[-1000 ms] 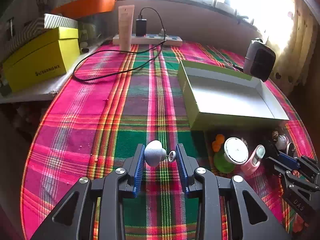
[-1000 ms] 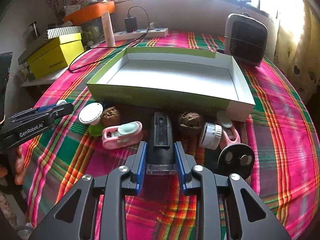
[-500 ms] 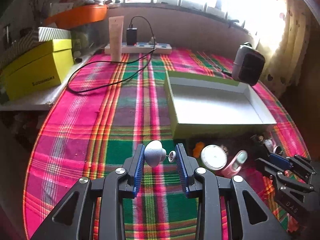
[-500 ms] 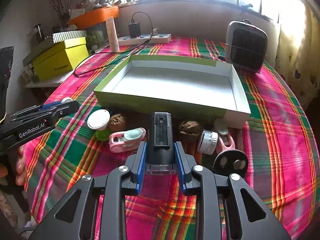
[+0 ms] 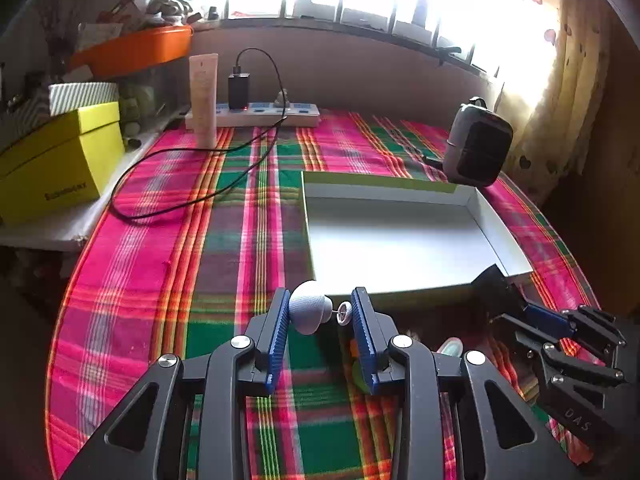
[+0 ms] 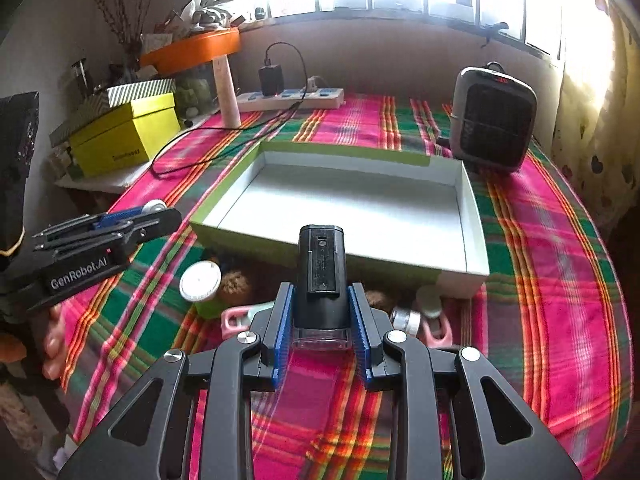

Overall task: Organize objects
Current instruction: 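Carry the white knob with left gripper into the box while right carries the black device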

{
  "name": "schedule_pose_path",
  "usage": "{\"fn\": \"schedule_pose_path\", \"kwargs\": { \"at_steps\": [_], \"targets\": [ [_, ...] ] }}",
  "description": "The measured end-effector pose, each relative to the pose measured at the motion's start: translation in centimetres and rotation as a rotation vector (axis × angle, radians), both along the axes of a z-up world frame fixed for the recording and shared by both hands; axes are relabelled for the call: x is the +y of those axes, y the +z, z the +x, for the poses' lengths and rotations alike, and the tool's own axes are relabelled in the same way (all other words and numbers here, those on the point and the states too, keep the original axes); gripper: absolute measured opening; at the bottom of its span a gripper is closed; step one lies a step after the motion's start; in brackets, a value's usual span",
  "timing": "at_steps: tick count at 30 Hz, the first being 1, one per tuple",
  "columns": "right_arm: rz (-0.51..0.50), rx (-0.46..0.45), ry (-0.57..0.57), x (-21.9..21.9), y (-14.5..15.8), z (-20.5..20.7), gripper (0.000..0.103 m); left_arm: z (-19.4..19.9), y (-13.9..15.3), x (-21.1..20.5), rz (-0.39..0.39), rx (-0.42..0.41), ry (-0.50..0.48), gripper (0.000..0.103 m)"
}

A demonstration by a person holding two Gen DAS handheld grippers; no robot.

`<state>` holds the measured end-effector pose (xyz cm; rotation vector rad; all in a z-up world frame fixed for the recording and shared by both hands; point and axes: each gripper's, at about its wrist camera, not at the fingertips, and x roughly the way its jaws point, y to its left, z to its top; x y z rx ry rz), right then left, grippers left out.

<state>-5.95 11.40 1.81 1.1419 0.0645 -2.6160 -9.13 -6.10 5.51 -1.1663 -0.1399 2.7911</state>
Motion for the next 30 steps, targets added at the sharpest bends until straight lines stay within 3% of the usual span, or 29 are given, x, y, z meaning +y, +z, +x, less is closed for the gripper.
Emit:
{"fn": "schedule_pose_path", "kwargs": {
  "at_steps": [19,30],
  "targets": [
    [-0.014,-0.032,0.000,0.2,-0.1,-5.7,0.028,-6.5,-0.6,1.5,0.013,-0.046,-0.020,0.030],
    [-0.011,-0.079,-0.021,0.5,-1.2,-9.4,0.028,-10.3,-1.7,2.9,-0.052,-0.069,-0.037,0.030]
  ]
}}
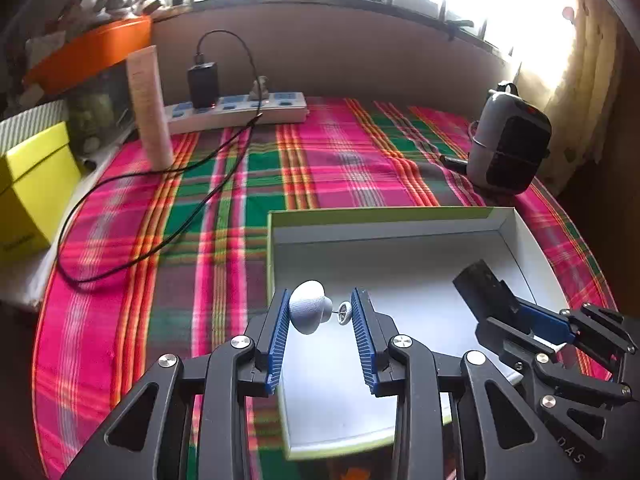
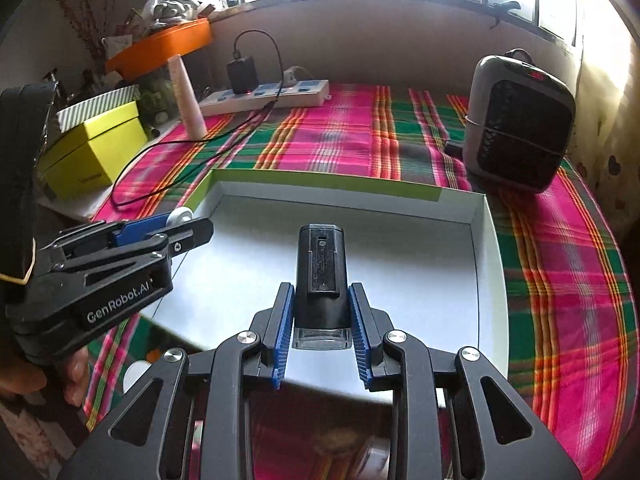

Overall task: Organize objects
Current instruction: 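Carry the white knob with left gripper into the box while right carries the black device, then open left gripper to drop the knob in the box while right releases the black device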

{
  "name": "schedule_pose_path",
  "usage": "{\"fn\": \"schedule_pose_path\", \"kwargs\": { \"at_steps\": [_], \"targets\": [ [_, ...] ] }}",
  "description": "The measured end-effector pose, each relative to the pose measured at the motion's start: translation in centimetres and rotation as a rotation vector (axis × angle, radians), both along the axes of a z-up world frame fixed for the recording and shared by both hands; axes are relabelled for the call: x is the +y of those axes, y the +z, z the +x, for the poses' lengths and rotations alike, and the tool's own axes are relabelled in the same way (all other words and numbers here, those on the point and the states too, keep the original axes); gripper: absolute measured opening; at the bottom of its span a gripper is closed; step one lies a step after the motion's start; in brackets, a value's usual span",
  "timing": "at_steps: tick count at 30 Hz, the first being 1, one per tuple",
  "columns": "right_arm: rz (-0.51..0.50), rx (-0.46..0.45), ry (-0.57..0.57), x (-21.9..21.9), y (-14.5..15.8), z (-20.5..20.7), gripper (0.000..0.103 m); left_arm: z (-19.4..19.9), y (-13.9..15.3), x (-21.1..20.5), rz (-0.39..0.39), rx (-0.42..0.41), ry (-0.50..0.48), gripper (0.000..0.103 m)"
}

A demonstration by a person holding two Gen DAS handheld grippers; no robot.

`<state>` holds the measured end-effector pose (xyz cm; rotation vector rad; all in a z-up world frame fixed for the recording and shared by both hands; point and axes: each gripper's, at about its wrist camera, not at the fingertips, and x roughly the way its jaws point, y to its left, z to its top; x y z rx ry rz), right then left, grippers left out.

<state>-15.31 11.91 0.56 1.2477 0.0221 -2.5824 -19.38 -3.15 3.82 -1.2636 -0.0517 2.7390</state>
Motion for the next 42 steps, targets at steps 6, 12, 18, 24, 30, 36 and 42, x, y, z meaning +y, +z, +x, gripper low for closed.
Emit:
{"fn": "schedule_pose_path", "kwargs": {
  "at_steps": [6,12,18,24,30,36,42],
  "targets": [
    [0.001,-0.006,-0.010,0.2,-0.2,-0.9,0.028,-2.2,-0.5,0.4,-0.013,-0.008,0.002,0.030],
    [0.004,-0.011,-0.019,0.2,-0.4,-1.7,0.028,-3.3,-0.8,1.0,-0.033,-0.011,-0.011,0.030],
    [0.004,-0.010,-0.023,0.2,-0.5,-2.2,0.028,-4.0,-1.5,1.5,-0.054,-0.024,-0.021,0.030],
    [0.003,-0.010,-0.025,0.3,-0.6,-2.3,0.028,-4.4,-1.7,1.8,-0.066,-0.023,-0.031,0.030],
    [0.005,-0.009,-0.026,0.2,-0.6,-2.4,0.028,-4.6,-2.0,2.3,-0.083,-0.034,-0.052,0.030],
    [0.008,-0.012,-0.028,0.3,-0.8,-2.6,0.028,-4.6,-2.2,2.3,-0.064,-0.043,-0.065,0.032],
    [0.011,-0.012,-0.031,0.2,-0.7,-2.8,0.028,-4.4,-1.9,2.4,-0.055,-0.027,-0.075,0.043]
  ]
}}
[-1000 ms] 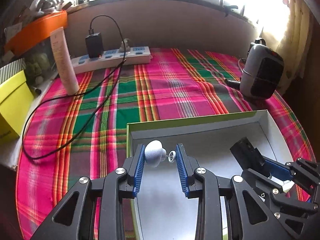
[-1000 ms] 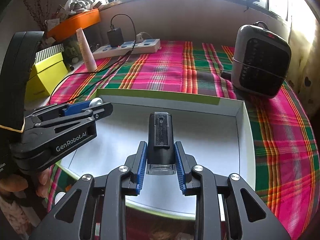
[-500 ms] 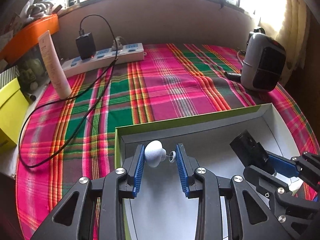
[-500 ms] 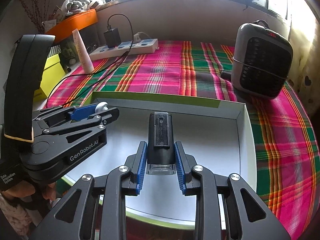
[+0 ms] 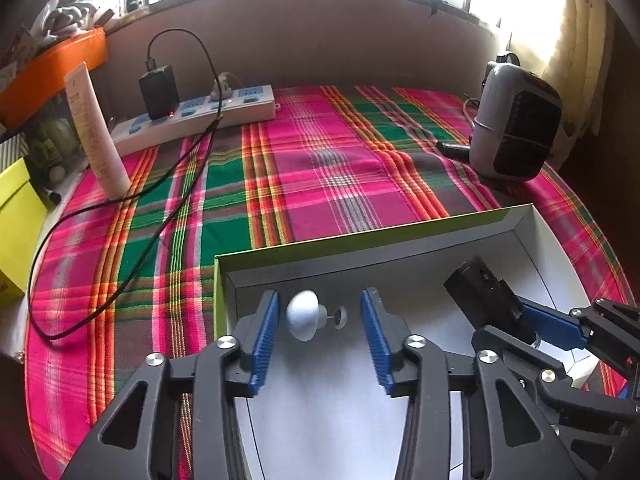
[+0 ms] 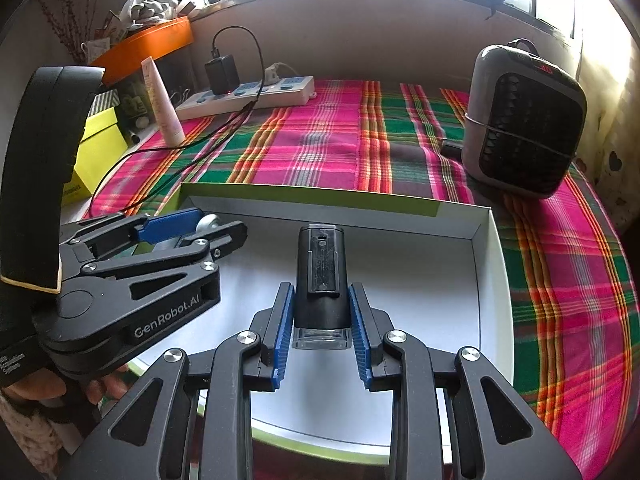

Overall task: Organize objects
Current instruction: 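Open left gripper to drop the knob in the box while right releases the black device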

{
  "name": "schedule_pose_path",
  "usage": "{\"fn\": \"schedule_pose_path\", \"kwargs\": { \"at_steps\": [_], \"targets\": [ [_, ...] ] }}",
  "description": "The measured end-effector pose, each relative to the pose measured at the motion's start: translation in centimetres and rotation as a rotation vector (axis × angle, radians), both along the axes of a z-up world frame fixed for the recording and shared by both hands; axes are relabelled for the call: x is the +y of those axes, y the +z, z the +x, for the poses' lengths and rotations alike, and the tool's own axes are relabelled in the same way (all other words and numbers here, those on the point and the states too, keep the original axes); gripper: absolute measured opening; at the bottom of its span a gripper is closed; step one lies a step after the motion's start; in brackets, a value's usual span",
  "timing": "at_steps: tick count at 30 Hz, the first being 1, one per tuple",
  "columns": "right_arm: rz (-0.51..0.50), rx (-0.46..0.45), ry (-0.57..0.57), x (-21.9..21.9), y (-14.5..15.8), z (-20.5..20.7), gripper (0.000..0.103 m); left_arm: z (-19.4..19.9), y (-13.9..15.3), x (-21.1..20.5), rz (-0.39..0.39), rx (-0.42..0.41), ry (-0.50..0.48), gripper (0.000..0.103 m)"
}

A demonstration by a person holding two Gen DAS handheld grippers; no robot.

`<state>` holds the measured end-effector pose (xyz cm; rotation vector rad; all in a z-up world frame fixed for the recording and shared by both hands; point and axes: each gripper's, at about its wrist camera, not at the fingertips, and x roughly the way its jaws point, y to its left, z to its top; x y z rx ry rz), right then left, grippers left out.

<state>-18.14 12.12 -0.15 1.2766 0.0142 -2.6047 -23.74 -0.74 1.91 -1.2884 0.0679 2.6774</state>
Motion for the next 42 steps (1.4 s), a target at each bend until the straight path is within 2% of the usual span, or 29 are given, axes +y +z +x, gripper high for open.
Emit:
{"fn": "schedule_pose_path", "kwargs": {
  "at_steps": [22,42],
  "targets": [
    [-0.008,-0.028,-0.009,-0.8,-0.8,-1.9,0.029,1.5,1.9,-2.7,0.076,0.043,0.056,0.044],
    [0.002,-0.038,-0.031,-1.1,-1.3,-2.4,0.029,2.5,2.4,-3.1,0.086,0.051,0.065,0.045]
  ]
}}
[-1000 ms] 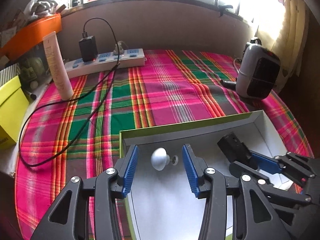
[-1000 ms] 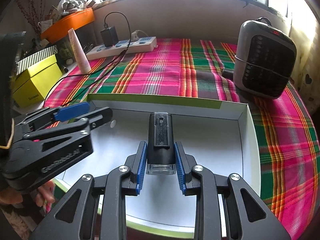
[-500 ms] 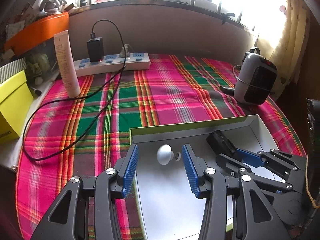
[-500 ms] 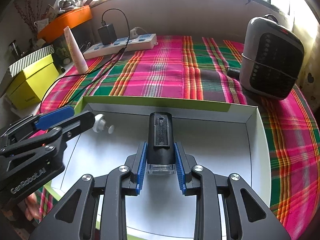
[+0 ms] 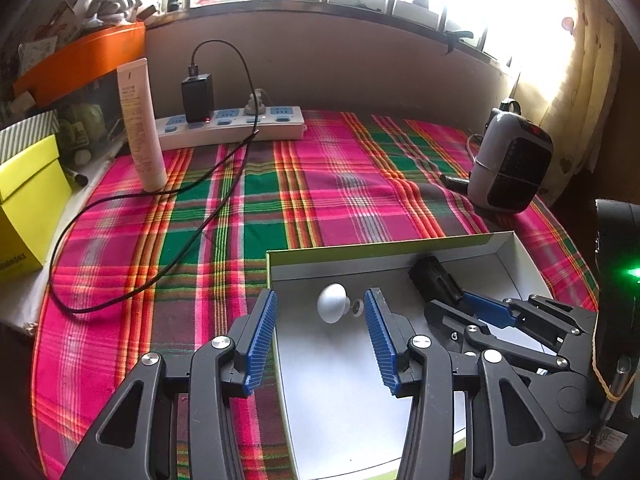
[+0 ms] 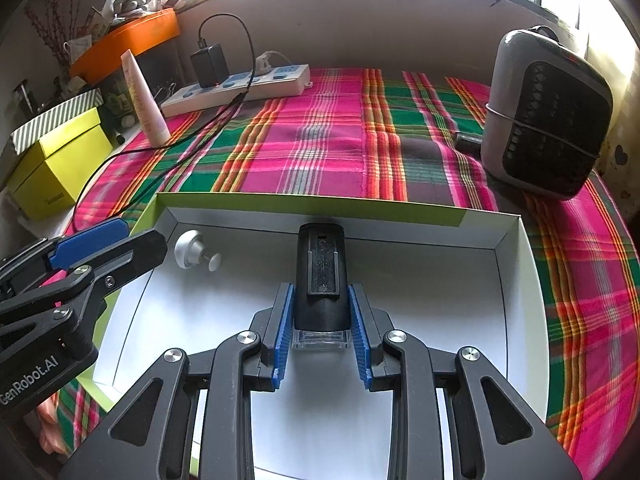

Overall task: Organize objects
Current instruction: 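Open left gripper to drop the knob in the box while right releases the black device, then withdraw both grippers from the box toward the remaining objects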

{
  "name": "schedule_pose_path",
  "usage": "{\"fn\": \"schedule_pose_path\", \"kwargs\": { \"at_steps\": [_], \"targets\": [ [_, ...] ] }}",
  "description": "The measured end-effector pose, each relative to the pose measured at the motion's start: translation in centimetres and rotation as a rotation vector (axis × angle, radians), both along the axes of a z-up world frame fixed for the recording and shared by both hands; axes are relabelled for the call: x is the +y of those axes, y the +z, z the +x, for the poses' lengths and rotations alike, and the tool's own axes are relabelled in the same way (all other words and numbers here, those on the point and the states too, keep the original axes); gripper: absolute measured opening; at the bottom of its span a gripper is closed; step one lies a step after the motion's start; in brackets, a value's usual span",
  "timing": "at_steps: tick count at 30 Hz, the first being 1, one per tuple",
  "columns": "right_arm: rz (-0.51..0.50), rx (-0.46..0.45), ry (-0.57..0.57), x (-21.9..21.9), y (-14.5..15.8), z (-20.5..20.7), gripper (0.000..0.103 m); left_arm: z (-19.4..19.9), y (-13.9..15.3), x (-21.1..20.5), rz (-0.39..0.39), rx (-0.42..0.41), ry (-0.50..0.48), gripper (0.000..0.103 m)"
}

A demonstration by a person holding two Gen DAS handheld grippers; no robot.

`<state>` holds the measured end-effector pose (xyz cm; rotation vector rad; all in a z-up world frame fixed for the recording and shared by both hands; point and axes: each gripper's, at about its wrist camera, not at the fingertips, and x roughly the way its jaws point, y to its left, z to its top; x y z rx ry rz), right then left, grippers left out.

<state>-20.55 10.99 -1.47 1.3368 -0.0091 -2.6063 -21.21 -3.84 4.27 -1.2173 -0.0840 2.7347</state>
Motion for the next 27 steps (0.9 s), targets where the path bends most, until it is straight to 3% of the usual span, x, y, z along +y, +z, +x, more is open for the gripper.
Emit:
{"fn": "schedule_pose_path", "kwargs": {
  "at_steps": [12,14,16,27],
  "targets": [
    [-0.002,0.004,-0.014,0.1,-0.1,0.1,0.030,0.8,0.3,-0.1,0.001,0.005,0.007,0.044],
    [0.001,0.005,-0.021,0.1,0.0,0.2,0.040,1.0,0.4,-0.2,0.000,0.007,0.011,0.044],
    [0.000,0.008,-0.031,0.3,0.0,0.4,0.044,1.3,0.5,-0.2,-0.004,0.010,0.011,0.044],
    [-0.010,0.026,-0.042,0.8,0.5,2.1,0.044,3.2,0.8,-0.1,-0.012,0.019,0.025,0.045]
  ]
}}
